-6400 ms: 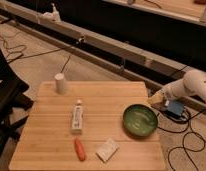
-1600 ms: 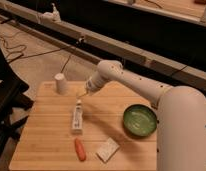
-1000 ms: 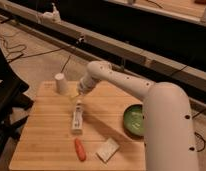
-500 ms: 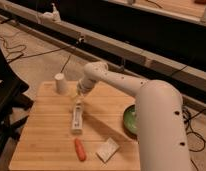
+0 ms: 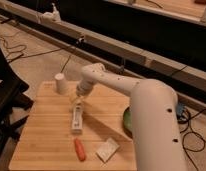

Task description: Stand the bottle upright

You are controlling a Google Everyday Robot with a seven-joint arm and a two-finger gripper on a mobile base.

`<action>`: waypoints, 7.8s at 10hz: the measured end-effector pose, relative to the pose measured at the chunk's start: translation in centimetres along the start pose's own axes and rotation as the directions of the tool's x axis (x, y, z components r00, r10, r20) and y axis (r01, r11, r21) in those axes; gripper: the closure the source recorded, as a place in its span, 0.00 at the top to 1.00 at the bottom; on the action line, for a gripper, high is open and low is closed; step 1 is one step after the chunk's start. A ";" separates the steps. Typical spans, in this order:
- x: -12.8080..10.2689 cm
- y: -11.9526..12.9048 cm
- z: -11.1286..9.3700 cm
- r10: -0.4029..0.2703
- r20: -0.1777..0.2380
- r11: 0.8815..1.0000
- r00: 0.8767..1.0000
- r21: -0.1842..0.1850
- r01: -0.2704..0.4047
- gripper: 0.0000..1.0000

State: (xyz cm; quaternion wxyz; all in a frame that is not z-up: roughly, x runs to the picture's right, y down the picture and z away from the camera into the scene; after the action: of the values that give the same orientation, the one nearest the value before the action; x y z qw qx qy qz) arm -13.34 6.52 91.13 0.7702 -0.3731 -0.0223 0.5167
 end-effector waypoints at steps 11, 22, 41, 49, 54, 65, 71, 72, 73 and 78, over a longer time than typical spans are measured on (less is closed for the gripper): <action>2.1 0.5 4.0 -0.005 -0.087 0.998 0.996 -0.060 0.000 0.13; -4.7 0.9 -6.4 -0.056 0.117 0.997 0.991 -0.053 0.063 0.00; -7.4 -1.0 -11.7 -0.230 0.435 0.973 0.871 0.081 0.217 0.00; -7.0 -0.3 -11.6 -0.242 0.507 0.970 0.827 0.091 0.227 0.17; -6.5 -0.2 -11.3 -0.242 0.511 0.970 0.825 0.092 0.227 0.57; -7.6 2.3 -12.4 -0.283 0.534 0.958 0.796 0.118 0.261 0.00; -7.9 2.9 -12.9 -0.262 0.558 0.962 0.787 0.088 0.258 0.00; -8.0 3.0 -12.9 -0.258 0.564 0.963 0.784 0.081 0.259 0.00; -8.2 3.3 -13.1 -0.249 0.578 0.964 0.778 0.066 0.259 0.00; -8.7 3.0 -12.8 -0.236 0.633 0.960 0.737 0.034 0.278 0.00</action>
State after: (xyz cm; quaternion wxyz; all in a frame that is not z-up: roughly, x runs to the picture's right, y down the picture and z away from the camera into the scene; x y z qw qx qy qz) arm -14.38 -7.00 83.18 0.7695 -0.1955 -0.3468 0.4993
